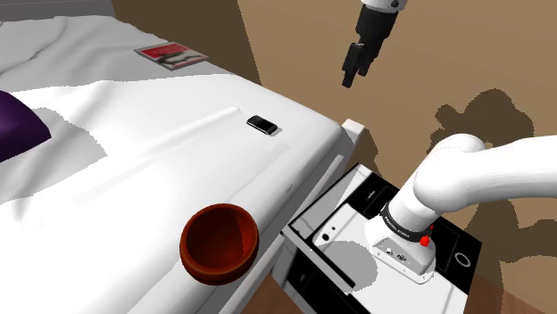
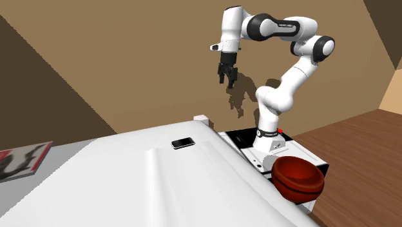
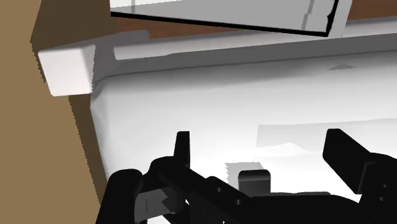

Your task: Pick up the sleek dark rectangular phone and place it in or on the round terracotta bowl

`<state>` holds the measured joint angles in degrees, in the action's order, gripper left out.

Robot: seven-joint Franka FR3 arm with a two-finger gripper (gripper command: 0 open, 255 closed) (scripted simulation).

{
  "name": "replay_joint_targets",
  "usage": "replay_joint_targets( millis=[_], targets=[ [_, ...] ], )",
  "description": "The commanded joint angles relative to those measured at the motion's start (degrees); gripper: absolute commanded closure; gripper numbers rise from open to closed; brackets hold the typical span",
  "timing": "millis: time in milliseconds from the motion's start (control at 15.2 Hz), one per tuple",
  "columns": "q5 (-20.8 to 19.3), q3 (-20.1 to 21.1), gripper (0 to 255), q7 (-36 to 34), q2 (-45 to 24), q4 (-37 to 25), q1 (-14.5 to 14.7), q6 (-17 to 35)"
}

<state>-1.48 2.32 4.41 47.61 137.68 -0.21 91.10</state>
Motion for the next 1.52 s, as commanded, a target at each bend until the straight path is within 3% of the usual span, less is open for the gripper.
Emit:
replay_joint_targets(
  millis=[0, 726, 1452],
  targets=[
    [0.0, 0.0, 0, 0.0, 0.0, 0.0, 0.0, 0.0],
    [0.24, 1.83, 0, 1.41, -19.34, 0.93, 1.83, 20.76],
    [-1.69, 4.13, 0, 1.8, -42.89, -7.59, 3.04, 36.17]
  ],
)
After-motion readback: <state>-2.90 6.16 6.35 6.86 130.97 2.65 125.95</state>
